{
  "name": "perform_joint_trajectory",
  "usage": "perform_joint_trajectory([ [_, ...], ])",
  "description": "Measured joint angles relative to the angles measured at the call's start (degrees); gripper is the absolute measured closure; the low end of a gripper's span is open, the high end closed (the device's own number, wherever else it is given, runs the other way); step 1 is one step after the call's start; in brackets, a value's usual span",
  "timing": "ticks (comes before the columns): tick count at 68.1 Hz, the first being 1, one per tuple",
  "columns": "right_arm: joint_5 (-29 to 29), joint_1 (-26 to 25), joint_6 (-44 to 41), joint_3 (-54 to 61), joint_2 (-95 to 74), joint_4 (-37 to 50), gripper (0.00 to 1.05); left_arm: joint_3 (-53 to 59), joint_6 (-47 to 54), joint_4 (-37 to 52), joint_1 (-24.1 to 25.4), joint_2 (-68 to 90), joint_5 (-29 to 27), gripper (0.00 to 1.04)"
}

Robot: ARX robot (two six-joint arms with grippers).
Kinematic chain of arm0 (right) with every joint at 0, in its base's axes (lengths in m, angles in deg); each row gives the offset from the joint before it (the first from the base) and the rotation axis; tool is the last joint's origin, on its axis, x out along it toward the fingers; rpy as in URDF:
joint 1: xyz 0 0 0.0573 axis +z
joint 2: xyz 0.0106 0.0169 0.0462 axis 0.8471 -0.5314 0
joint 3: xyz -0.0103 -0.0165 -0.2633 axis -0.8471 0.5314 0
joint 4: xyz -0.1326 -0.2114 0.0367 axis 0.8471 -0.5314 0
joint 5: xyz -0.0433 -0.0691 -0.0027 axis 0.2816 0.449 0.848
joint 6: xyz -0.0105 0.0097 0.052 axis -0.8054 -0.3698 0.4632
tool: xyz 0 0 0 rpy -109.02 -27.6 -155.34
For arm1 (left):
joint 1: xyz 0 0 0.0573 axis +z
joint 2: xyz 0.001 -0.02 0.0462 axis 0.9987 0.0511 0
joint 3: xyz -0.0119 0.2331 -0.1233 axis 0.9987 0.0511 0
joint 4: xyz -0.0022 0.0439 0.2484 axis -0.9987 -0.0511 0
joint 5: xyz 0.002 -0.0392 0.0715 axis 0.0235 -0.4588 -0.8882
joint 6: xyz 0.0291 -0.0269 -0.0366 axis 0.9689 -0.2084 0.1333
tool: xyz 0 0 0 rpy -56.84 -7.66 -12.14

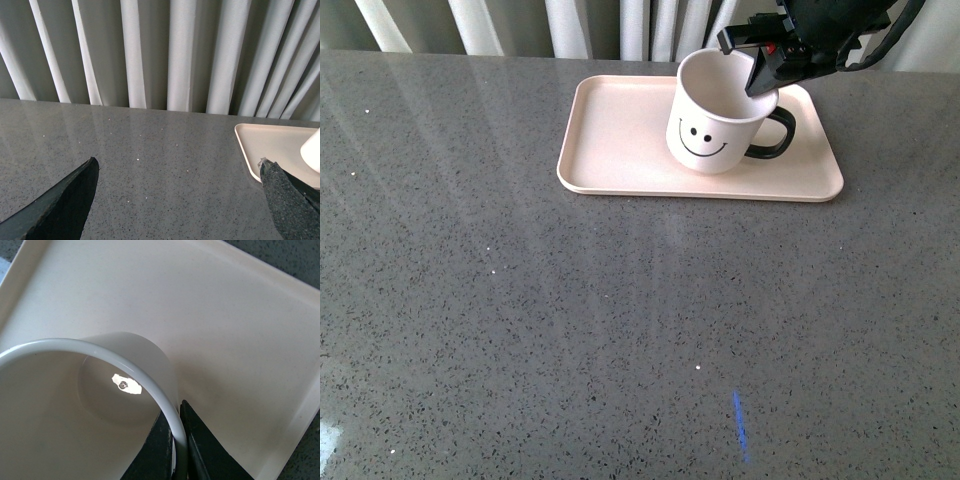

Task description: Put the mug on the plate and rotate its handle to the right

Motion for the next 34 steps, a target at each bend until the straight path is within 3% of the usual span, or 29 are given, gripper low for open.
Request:
perform_joint_trajectory([
  [34, -1.5, 0.6, -13.4, -10.5, -6.4, -7.4, 1.03, 0.0, 0.0, 0.0, 0.0, 0.0, 0.0, 0.09],
])
